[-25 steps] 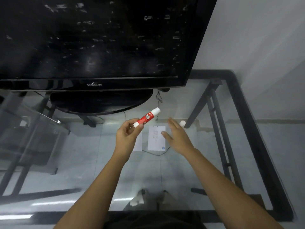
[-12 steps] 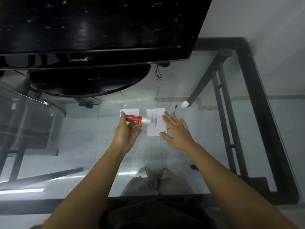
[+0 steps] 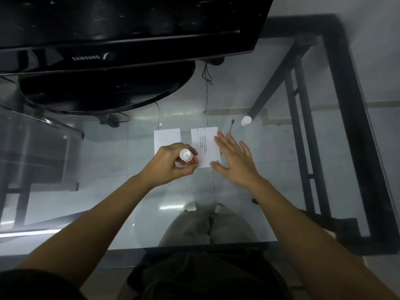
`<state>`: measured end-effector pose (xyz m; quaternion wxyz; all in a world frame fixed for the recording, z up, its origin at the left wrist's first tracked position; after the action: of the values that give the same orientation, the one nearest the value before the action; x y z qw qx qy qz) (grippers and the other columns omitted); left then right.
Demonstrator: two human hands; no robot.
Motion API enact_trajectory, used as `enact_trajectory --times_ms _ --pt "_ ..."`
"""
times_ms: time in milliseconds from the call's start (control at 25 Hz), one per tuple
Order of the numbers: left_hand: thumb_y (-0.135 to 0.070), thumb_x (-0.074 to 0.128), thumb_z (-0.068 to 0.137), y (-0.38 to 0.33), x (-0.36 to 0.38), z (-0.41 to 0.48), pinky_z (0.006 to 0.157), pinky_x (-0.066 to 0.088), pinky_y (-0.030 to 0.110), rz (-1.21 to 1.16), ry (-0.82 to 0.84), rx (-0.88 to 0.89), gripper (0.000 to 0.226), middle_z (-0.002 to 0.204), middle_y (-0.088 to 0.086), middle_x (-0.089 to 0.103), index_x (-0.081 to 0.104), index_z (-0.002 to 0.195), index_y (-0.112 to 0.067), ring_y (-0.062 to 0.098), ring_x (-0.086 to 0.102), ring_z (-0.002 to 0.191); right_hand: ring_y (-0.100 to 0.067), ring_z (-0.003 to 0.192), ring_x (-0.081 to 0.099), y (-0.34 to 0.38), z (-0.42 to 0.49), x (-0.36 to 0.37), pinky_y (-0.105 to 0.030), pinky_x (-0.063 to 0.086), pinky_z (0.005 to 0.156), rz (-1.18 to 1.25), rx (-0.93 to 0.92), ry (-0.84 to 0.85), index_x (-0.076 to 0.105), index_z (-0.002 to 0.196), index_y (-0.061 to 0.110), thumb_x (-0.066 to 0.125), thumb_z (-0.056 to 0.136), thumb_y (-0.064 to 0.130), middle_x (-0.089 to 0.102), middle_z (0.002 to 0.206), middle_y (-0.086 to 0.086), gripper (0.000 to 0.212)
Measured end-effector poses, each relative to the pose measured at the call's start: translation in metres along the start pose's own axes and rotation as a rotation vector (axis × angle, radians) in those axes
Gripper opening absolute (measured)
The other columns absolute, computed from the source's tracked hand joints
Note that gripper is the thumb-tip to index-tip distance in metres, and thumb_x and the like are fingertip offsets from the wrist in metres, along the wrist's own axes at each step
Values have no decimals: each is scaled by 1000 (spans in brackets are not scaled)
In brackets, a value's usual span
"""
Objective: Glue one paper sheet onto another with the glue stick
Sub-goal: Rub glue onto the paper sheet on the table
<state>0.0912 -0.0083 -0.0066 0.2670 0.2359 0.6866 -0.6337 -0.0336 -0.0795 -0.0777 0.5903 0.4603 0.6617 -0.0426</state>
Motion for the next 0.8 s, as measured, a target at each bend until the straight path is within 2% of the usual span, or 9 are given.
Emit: enact_trajectory --times_ms 120,280,440,560,640,800 --pt "-19 77 74 -6 12 5 71 42 7 36 83 54 24 92 6 70 67 93 -8 15 62 77 -10 142 -6 -1 0 0 -34 -10 111 10 2 -10 11 146 25 47 90 48 2 156 9 71" --pt "-18 77 75 0 1 31 65 54 21 25 84 51 20 85 8 69 66 88 -7 17 64 70 -8 142 -5 0 1 -2 -34 -9 111 44 -8 -16 13 146 24 49 89 45 5 156 9 70" --pt "-21 75 76 13 -21 60 64 46 6 41 -16 -4 18 83 2 68 64 86 -11 8 61 67 -7 142 -6 0 1 0 -31 -11 110 48 -7 -3 11 146 24 49 89 45 3 156 10 71" --pt "-20 73 77 15 -33 65 64 44 3 51 -98 -23 15 82 -2 67 65 87 -11 4 60 66 -8 142 -5 1 0 -1 -32 -11 110 59 -9 -9 11 146 24 49 90 44 4 156 9 71" --pt "-18 74 77 8 -25 51 64 47 6 13 -74 11 15 82 -2 67 66 87 -10 3 62 67 -7 142 -5 1 0 -1 -31 -11 110 62 -7 -9 11 146 24 49 90 44 4 156 9 71" --pt "-17 78 73 -5 10 16 69 48 7 -1 51 53 20 86 4 69 67 88 -8 11 63 70 -10 143 -5 0 1 -1 -35 -10 111 30 6 -6 12 146 25 48 89 47 4 156 8 71"
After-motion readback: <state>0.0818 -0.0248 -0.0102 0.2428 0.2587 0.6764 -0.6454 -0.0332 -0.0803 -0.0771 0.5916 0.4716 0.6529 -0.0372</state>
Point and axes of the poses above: each hand's wrist, its own z-axis towards the middle knuckle, its own x-axis out of the palm, y = z × x, the point moved 10 cm from there along z, towards the middle knuckle
